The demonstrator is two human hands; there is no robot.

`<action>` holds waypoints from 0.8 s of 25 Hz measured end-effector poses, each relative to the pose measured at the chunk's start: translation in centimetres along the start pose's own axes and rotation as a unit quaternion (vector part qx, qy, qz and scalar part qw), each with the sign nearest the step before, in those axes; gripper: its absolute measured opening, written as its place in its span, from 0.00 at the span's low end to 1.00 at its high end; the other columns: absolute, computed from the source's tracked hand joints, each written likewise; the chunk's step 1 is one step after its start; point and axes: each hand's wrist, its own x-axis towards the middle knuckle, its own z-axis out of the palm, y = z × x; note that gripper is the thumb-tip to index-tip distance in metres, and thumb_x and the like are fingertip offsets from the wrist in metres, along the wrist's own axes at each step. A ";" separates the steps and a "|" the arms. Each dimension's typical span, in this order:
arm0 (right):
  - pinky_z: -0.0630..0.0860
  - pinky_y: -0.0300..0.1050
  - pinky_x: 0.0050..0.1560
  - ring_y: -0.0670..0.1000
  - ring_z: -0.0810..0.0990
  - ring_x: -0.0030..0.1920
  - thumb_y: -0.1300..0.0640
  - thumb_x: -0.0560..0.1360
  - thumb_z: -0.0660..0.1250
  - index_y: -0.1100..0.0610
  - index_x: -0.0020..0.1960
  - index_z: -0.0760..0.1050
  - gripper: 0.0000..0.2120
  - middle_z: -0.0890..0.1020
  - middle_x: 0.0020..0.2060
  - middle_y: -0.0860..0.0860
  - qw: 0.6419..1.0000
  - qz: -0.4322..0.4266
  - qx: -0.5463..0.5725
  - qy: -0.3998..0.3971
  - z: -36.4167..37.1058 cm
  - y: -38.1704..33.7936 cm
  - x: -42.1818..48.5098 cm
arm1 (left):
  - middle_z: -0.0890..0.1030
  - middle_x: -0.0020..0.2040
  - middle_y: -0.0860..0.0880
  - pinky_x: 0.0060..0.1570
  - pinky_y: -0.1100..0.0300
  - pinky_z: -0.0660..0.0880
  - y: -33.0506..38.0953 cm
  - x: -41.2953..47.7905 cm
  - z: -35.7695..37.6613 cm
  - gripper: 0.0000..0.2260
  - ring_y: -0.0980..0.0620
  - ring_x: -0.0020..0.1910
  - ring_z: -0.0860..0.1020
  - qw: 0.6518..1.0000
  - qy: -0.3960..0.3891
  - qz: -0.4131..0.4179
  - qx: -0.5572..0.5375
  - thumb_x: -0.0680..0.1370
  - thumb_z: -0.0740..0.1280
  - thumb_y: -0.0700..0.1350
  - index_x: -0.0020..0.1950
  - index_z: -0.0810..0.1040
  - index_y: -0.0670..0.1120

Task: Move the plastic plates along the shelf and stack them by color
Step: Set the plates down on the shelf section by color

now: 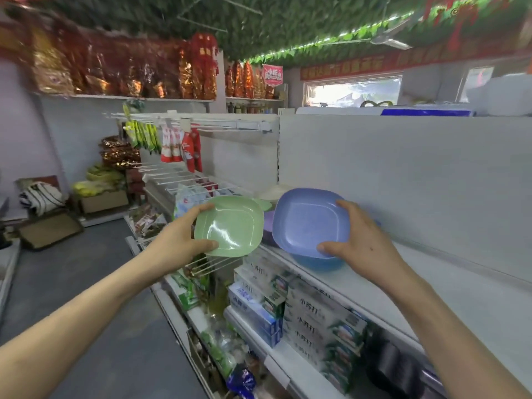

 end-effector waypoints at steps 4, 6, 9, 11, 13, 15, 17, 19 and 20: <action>0.72 0.54 0.65 0.55 0.71 0.71 0.47 0.67 0.80 0.47 0.79 0.61 0.47 0.70 0.74 0.49 0.996 0.057 -0.021 0.064 -0.9 2.5 4.8 | 0.72 0.68 0.58 0.54 0.54 0.77 -0.2 8.0 1.6 0.33 0.52 0.56 0.78 0.998 -0.017 0.060 -0.021 0.76 0.76 0.49 0.76 0.64 0.66; 0.71 0.53 0.66 0.55 0.71 0.71 0.47 0.67 0.81 0.49 0.79 0.61 0.47 0.71 0.74 0.50 0.991 0.098 -0.036 0.080 -1.3 4.1 6.3 | 0.74 0.67 0.57 0.51 0.59 0.74 -0.4 11.5 3.3 0.33 0.57 0.54 0.77 0.994 -0.043 0.087 -0.041 0.76 0.76 0.48 0.75 0.66 0.65; 0.72 0.54 0.67 0.55 0.72 0.71 0.47 0.67 0.81 0.52 0.79 0.62 0.47 0.72 0.74 0.51 0.983 0.158 -0.053 0.081 -1.3 6.5 8.3 | 0.73 0.66 0.57 0.49 0.61 0.73 -0.5 16.1 5.4 0.32 0.54 0.53 0.78 0.990 -0.058 0.117 -0.061 0.76 0.76 0.48 0.75 0.67 0.64; 0.73 0.54 0.66 0.56 0.73 0.70 0.45 0.66 0.81 0.52 0.79 0.62 0.47 0.72 0.73 0.52 0.975 0.192 -0.076 0.080 -1.1 8.0 9.4 | 0.75 0.64 0.56 0.48 0.60 0.74 -0.7 18.8 6.2 0.31 0.54 0.52 0.79 0.986 -0.065 0.135 -0.072 0.76 0.76 0.47 0.75 0.67 0.63; 0.73 0.53 0.65 0.56 0.73 0.70 0.44 0.66 0.81 0.53 0.79 0.62 0.48 0.72 0.73 0.53 0.966 0.227 -0.105 0.071 -0.7 8.8 10.1 | 0.77 0.61 0.56 0.46 0.59 0.74 -1.0 21.3 6.5 0.31 0.53 0.48 0.80 0.984 -0.074 0.143 -0.079 0.75 0.76 0.47 0.75 0.68 0.63; 0.73 0.52 0.66 0.56 0.73 0.70 0.42 0.66 0.81 0.52 0.79 0.63 0.48 0.72 0.74 0.53 0.956 0.259 -0.126 0.057 0.0 9.2 10.8 | 0.78 0.57 0.58 0.42 0.58 0.74 -1.5 23.6 6.5 0.31 0.54 0.43 0.78 0.981 -0.087 0.151 -0.088 0.75 0.76 0.47 0.74 0.70 0.63; 0.72 0.52 0.68 0.55 0.72 0.71 0.40 0.66 0.80 0.52 0.79 0.64 0.48 0.71 0.74 0.52 0.948 0.286 -0.138 0.034 0.6 9.4 11.4 | 0.79 0.55 0.56 0.43 0.56 0.76 -2.2 25.8 6.4 0.30 0.53 0.41 0.78 0.977 -0.106 0.156 -0.100 0.74 0.77 0.47 0.73 0.71 0.64; 0.72 0.52 0.69 0.54 0.73 0.71 0.38 0.66 0.80 0.52 0.77 0.68 0.45 0.72 0.74 0.50 0.932 0.314 -0.181 0.003 1.0 9.4 11.9 | 0.80 0.58 0.55 0.47 0.52 0.80 -3.0 27.6 6.3 0.30 0.52 0.44 0.81 0.971 -0.128 0.167 -0.112 0.74 0.77 0.47 0.72 0.71 0.65; 0.73 0.52 0.68 0.54 0.74 0.70 0.36 0.66 0.79 0.52 0.75 0.71 0.43 0.74 0.73 0.50 0.920 0.329 -0.211 -0.013 1.3 9.2 12.1 | 0.80 0.58 0.57 0.47 0.51 0.81 -3.5 28.3 6.2 0.30 0.51 0.45 0.82 0.968 -0.139 0.172 -0.114 0.74 0.77 0.47 0.72 0.70 0.65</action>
